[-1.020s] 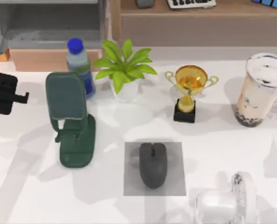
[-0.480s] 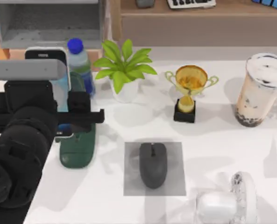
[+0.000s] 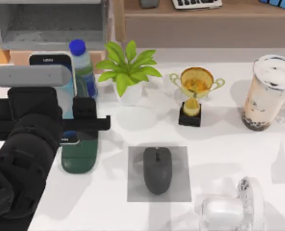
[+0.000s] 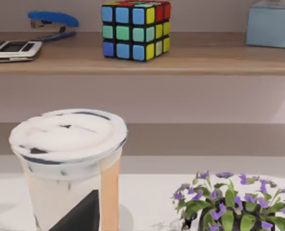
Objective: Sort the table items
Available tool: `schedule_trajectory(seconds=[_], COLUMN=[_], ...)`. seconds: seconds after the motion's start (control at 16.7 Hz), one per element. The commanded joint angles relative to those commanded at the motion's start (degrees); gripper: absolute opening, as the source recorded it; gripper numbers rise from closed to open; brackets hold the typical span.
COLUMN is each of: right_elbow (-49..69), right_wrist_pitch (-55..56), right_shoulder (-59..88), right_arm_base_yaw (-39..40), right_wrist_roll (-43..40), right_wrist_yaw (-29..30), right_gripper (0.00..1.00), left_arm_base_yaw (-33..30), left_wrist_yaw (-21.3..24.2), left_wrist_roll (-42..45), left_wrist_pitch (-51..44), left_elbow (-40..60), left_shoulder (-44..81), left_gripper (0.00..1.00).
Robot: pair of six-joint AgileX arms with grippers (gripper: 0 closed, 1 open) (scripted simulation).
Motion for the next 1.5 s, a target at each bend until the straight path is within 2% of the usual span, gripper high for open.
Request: schedule_trajectory(seconds=[0.42, 0.84, 1.5], right_elbow=[0.0, 0.0, 0.0], right_wrist_pitch=[0.0, 0.0, 0.0], right_shoulder=[0.0, 0.0, 0.0], right_arm_base_yaw=[0.0, 0.0, 0.0], right_wrist_roll=[0.0, 0.0, 0.0], right_wrist_yaw=[0.0, 0.0, 0.0], right_gripper=[1.00, 1.00, 1.00], left_arm_base_yaw=[6.1, 7.5, 7.5], left_wrist_yaw=[-5.5, -6.1, -6.1], left_wrist_roll=[4.1, 5.3, 5.3], left_wrist_pitch=[-8.4, -11.6, -11.6], left_elbow=[-0.6, -1.1, -1.1], left_shoulder=[-6.2, -9.5, -9.5], left_gripper=[0.00, 0.00, 0.83])
